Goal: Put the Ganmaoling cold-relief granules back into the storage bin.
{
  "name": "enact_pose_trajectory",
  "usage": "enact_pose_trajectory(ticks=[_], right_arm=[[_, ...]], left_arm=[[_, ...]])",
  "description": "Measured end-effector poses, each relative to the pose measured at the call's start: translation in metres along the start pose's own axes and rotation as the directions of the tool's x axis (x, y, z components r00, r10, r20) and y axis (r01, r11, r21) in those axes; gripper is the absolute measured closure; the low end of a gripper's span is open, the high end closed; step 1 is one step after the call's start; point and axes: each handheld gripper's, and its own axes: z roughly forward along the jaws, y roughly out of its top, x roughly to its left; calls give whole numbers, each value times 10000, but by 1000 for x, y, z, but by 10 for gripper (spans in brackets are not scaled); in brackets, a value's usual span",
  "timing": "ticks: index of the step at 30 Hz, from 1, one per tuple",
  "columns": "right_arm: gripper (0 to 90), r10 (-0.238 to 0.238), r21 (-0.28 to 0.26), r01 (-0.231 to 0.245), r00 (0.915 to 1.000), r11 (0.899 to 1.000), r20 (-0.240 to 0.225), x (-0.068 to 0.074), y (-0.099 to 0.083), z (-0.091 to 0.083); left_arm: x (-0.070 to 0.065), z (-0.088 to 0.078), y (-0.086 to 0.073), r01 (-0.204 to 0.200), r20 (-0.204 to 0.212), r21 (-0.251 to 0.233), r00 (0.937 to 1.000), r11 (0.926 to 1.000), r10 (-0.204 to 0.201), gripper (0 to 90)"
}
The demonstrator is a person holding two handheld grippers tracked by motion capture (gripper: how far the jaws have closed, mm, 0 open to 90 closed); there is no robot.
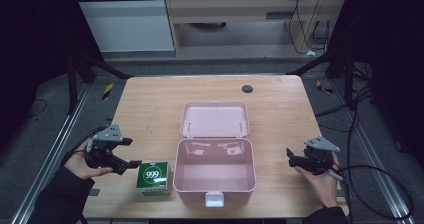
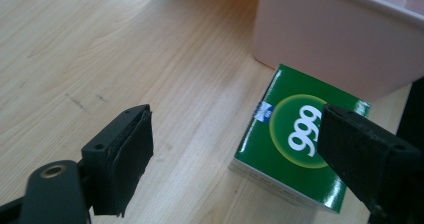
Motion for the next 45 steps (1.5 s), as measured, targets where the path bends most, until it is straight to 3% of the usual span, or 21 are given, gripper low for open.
enact_pose_trajectory(ticks=[1,10,13,21,22,25,26,28,30,36,45], right_arm=[[86,-26,32,26,10000,10000,6,0,0,0],[78,-150,132,150,9999,9998,21,1,0,1],[77,-196,135,195,9998,9997,27,1,-1,1],[72,-266,200,265,9996,9994,37,1,-1,2],[71,-262,239,261,9996,9994,42,2,-1,2],[67,-266,300,265,9996,9992,22,2,-1,2],[67,-302,285,301,9995,9991,41,2,-1,3],[64,-351,318,349,9994,9989,46,2,-1,4],[62,-374,360,372,9993,9987,30,2,-2,4],[56,-404,469,401,9992,9981,49,3,-2,5],[56,-434,562,428,9990,9975,94,3,-2,6]], left_arm=[[-2,2,1,-264,166,165,9995,9995,261,137],[-10,7,8,-983,702,605,9931,9933,940,115],[-14,11,12,-1273,830,911,9893,9877,1198,102],[-19,19,16,-1632,1017,1227,9833,9789,1512,87],[-22,22,17,-1814,1091,1373,9799,9738,1671,84],[-24,24,18,-2007,1161,1511,9760,9679,1843,77],[-25,27,19,-2207,1230,1621,9716,9618,2022,75],[-26,28,19,-2270,1261,1677,9701,9594,2074,71],[-28,33,20,-2459,1262,1882,9662,9509,2248,62],[-30,39,21,-2642,1405,2040,9608,9427,2388,54],[-33,51,21,-3032,1658,2379,9488,9227,2690,46]])
